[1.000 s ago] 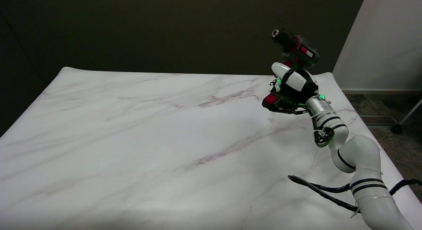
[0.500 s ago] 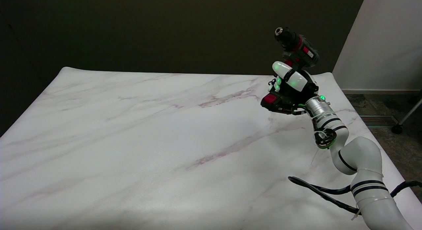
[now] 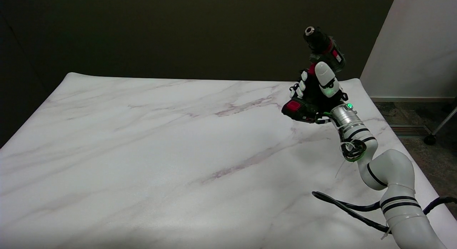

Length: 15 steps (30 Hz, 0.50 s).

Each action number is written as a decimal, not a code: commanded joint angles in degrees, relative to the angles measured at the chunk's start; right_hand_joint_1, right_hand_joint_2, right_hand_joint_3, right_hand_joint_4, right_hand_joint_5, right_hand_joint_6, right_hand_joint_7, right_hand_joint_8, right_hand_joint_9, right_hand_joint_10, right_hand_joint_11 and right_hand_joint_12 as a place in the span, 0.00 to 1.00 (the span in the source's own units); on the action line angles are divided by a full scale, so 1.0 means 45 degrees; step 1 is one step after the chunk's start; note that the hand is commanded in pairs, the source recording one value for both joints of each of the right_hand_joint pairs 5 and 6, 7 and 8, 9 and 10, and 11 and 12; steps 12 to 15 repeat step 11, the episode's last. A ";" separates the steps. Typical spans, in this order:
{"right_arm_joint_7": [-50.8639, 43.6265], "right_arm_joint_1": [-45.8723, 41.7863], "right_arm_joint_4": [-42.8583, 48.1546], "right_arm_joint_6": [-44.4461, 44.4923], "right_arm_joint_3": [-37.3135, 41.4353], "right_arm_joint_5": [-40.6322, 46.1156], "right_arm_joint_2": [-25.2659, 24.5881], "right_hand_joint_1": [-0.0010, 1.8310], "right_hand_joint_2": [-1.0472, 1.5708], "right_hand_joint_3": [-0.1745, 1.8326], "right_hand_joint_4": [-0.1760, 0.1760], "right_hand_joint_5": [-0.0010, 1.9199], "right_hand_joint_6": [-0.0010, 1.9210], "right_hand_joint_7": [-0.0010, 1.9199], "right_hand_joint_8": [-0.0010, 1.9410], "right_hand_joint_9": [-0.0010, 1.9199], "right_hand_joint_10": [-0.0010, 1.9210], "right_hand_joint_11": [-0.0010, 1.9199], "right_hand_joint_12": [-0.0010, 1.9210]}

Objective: Pick up the power screwdriver.

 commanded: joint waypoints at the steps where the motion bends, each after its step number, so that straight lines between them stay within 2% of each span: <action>1: -0.0001 -0.0076 -0.0020 -0.0220 0.0060 0.0473 -0.0101 0.51 0.40 0.22 0.51 1.00 1.00 1.00 0.99 1.00 1.00 1.00 1.00; 4: -0.0001 -0.0111 -0.0002 -0.0220 0.0060 0.0725 -0.0117 0.54 0.43 0.32 0.51 1.00 1.00 1.00 0.99 1.00 1.00 1.00 1.00; 11: -0.0001 -0.0216 -0.0037 -0.0238 0.0060 0.1322 -0.0153 0.55 0.65 0.60 0.51 1.00 1.00 1.00 0.99 1.00 1.00 1.00 1.00; 15: -0.0001 -0.0216 -0.0037 -0.0238 0.0060 0.1322 -0.0153 0.55 0.65 0.60 0.51 1.00 1.00 1.00 0.99 1.00 1.00 1.00 1.00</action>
